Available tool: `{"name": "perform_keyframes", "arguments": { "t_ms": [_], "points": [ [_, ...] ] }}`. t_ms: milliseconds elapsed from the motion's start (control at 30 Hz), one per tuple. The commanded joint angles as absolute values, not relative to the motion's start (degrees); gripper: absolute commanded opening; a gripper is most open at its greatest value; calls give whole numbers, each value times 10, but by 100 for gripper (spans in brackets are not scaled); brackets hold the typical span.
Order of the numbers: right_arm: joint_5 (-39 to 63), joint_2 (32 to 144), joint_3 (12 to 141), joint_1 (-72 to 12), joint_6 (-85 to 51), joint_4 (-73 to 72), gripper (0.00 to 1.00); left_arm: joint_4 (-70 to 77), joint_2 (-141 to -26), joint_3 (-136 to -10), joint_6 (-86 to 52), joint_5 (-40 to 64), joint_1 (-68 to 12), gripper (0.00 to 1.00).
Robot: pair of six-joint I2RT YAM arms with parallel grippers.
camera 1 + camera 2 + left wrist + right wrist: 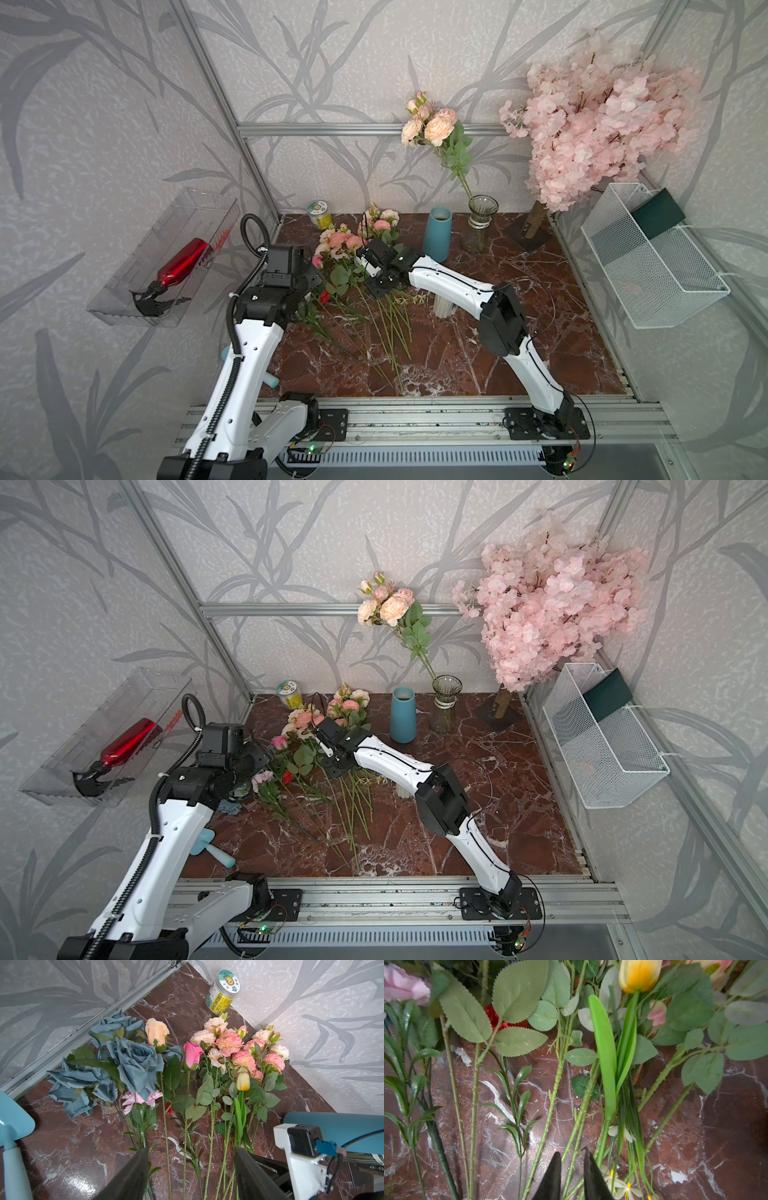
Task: Place the pink flowers into the vase
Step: Pick up the flower at the center of the board.
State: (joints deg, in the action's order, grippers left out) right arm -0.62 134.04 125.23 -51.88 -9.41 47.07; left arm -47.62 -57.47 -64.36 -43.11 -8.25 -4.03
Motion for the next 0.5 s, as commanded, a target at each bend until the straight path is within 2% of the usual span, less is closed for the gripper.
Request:
{"name": "perform_keyframes", "arguments": {
  "t_ms": [0,467],
  "points": [
    [-19,1352,1284,-517,-97,506,21,-488,-570,-630,-424,-71,-33,67],
    [-32,1413,1320,-514,-107,524,18,-481,-575,-627,-417,-67,-23,67]
  ]
}}
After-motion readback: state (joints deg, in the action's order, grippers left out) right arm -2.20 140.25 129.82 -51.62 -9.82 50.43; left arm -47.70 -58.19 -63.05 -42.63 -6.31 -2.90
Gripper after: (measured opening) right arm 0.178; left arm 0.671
